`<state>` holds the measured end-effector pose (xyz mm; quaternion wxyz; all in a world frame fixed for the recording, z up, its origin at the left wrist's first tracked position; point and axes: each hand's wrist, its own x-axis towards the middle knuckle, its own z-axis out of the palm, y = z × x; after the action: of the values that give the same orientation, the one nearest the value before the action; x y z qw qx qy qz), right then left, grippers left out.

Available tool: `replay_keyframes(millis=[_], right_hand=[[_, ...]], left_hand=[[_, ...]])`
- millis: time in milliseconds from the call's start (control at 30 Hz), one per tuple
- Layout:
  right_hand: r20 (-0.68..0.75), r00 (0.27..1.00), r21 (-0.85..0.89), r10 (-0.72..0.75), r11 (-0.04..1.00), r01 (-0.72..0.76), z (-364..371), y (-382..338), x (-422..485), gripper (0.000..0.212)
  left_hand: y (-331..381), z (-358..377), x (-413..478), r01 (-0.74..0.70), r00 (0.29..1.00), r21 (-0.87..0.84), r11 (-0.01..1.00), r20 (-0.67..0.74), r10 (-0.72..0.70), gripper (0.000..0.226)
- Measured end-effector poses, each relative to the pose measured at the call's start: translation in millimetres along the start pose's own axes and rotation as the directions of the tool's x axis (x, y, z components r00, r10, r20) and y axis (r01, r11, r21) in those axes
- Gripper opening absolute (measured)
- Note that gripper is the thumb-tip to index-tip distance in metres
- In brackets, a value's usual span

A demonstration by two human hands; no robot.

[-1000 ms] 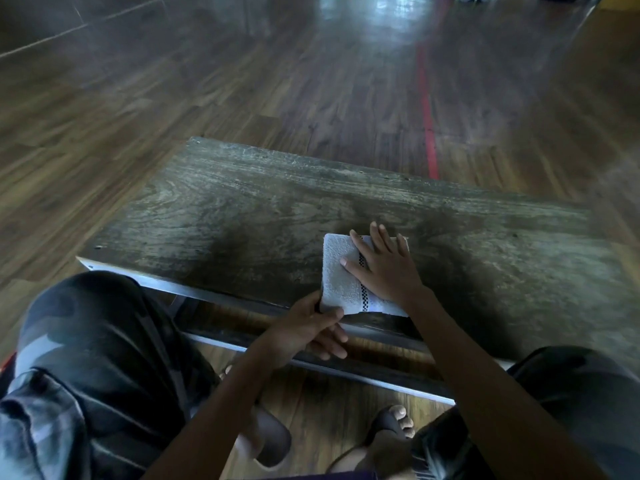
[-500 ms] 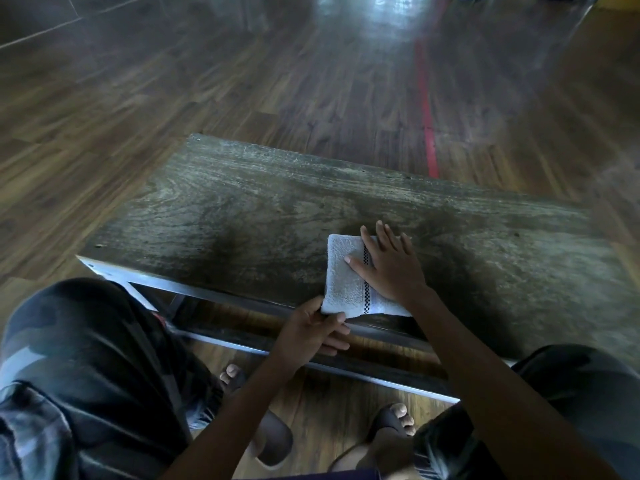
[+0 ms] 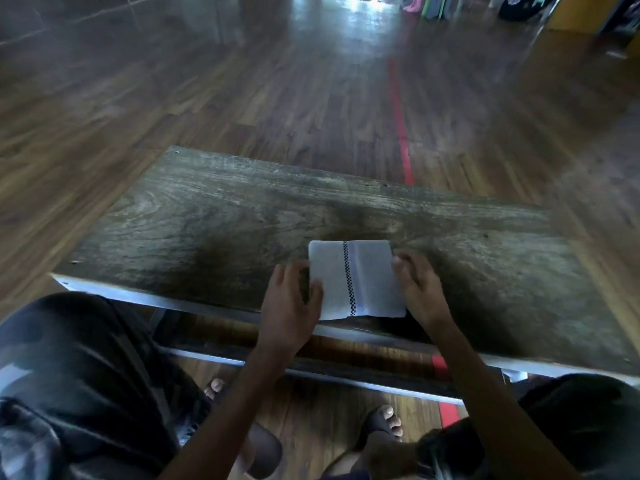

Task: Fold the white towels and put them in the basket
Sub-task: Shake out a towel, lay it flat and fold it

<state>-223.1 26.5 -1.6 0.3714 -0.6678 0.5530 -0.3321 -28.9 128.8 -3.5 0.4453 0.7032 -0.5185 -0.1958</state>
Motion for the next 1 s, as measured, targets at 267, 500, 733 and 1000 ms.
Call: replay_keyframes(millis=[267,500,733,1000], right_hand=[[-0.177,0.977,-0.131,0.118,0.981,-0.142,12.4,43.9,-48.9,0.031],[-0.216,0.970,-0.213,0.115,0.963,-0.162,19.5,35.6,-42.7,0.022],[-0.092,0.981,-0.261,0.171,0.947,-0.189,17.2,25.3,-27.3,0.037],[0.088,0.977,-0.310,0.193,0.938,-0.157,18.4,17.7,-14.1,0.038]], left_hand=[[2.7,77.0,61.1,-0.342,0.901,0.590,0.731,0.426,0.078,0.061],[-11.9,88.9,64.5,-0.400,0.904,0.665,0.630,0.399,0.152,0.069],[-19.1,87.2,84.1,-0.401,0.905,0.681,0.612,0.398,0.150,0.069],[-31.9,72.2,101.7,-0.403,0.905,0.673,0.620,0.395,0.159,0.069]])
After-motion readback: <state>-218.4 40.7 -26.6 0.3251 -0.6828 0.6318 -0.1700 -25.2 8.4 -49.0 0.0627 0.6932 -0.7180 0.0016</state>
